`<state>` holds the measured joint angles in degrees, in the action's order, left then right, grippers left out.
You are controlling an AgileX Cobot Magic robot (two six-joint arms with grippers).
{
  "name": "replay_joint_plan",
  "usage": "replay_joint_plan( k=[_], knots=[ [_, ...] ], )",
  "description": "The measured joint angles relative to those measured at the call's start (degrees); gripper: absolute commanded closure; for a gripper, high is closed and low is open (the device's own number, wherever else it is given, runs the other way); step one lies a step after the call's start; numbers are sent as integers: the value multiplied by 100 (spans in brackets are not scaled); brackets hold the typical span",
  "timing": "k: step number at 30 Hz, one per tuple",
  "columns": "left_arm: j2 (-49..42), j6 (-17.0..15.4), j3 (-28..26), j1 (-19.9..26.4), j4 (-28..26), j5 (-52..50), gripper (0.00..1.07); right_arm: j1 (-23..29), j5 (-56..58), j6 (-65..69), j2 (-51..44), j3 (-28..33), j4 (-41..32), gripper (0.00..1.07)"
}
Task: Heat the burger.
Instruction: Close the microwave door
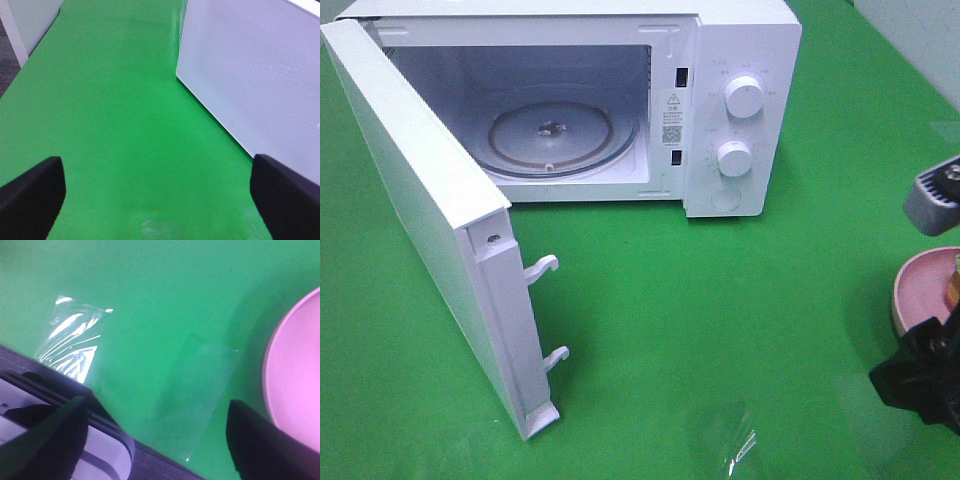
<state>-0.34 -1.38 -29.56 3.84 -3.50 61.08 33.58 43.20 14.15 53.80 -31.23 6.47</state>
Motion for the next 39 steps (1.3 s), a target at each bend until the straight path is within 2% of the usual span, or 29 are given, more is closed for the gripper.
replay_joint_plan(
  k=[6,9,10,11,12,13,16,18,21,22,23,26,33,39],
  knots=[
    [0,0,0,0,0,0,15,0,814,-23,-1295,0,-269,32],
    [0,0,0,0,0,0,15,0,877,-23,-1518,0,-269,30],
    [0,0,0,0,0,0,15,-57,991,-23,-1931,0,-264,29],
    [0,0,0,0,0,0,15,-246,1112,-34,-2315,0,-258,30],
    [0,0,0,0,0,0,15,-246,1112,-34,-2315,0,-258,30],
    [0,0,0,0,0,0,15,-533,1266,-115,-2704,0,-246,30],
    [0,0,0,0,0,0,15,-716,1306,-172,-2899,0,-229,30],
    [0,0,0,0,0,0,15,-1375,1387,-458,-3581,0,-212,31],
    [0,0,0,0,0,0,15,-1633,1387,-493,-3948,0,-212,31],
    [0,0,0,0,0,0,15,-1908,1398,-516,-4303,0,-212,31],
    [0,0,0,0,0,0,15,-1908,1398,-516,-4303,0,-212,31],
    [0,0,0,0,0,0,15,-2412,1421,-539,-4876,109,-212,31],
    [0,0,0,0,0,0,15,-3014,1283,-573,-5397,292,-212,31],
    [0,0,0,0,0,0,15,-3060,1238,-579,-5397,292,-212,31]
  ],
)
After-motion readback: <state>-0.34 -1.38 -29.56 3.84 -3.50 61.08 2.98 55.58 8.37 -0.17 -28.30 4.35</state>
